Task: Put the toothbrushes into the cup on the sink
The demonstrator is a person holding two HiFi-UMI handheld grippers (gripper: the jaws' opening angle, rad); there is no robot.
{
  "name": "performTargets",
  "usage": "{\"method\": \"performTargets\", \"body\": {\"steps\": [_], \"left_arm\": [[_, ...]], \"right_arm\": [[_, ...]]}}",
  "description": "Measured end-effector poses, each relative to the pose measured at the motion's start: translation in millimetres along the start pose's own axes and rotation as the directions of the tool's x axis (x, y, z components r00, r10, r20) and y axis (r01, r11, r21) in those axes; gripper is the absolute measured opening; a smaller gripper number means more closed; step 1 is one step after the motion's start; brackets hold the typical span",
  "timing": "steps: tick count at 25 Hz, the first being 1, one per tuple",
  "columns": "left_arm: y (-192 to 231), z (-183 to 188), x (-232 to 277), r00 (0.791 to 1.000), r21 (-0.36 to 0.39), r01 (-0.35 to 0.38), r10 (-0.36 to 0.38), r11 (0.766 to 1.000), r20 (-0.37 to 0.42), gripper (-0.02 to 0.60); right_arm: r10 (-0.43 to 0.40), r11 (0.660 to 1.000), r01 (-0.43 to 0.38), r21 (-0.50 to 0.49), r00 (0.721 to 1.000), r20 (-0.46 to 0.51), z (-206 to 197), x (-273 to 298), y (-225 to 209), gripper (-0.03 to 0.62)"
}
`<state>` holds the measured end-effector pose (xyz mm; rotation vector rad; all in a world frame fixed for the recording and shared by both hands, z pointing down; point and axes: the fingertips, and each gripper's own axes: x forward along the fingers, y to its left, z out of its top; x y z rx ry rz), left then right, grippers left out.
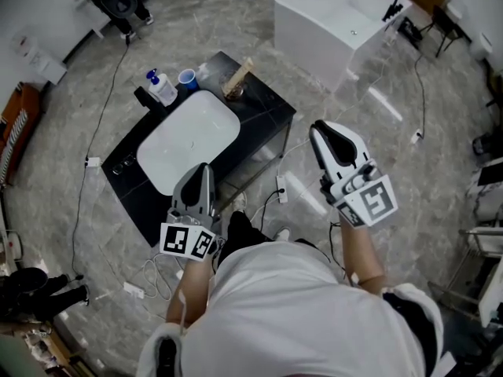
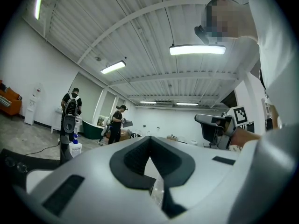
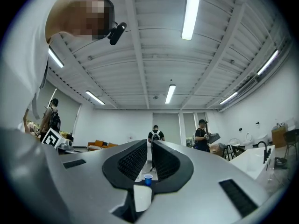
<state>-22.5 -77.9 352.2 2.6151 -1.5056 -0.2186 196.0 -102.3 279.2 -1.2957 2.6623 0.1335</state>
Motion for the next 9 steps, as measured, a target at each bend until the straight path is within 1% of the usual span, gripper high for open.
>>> {"method": "performTargets", "body": {"steps": [4, 9], "left_arm": [[-4, -4, -20, 1.000, 0.000, -0.016, 0.016, 1.000, -0.016, 0.003], [5, -15, -43, 0.998, -0.033, -0.047, 0.046, 0.998, -0.039, 0.003]], "right_arm": [[0.018, 1.000, -0.018, 0.006, 1.000, 0.011, -1, 0, 8, 0.058], [0.035, 0.999, -0.035, 0.014, 0.999, 0.014, -5, 5, 25, 0.058]]}}
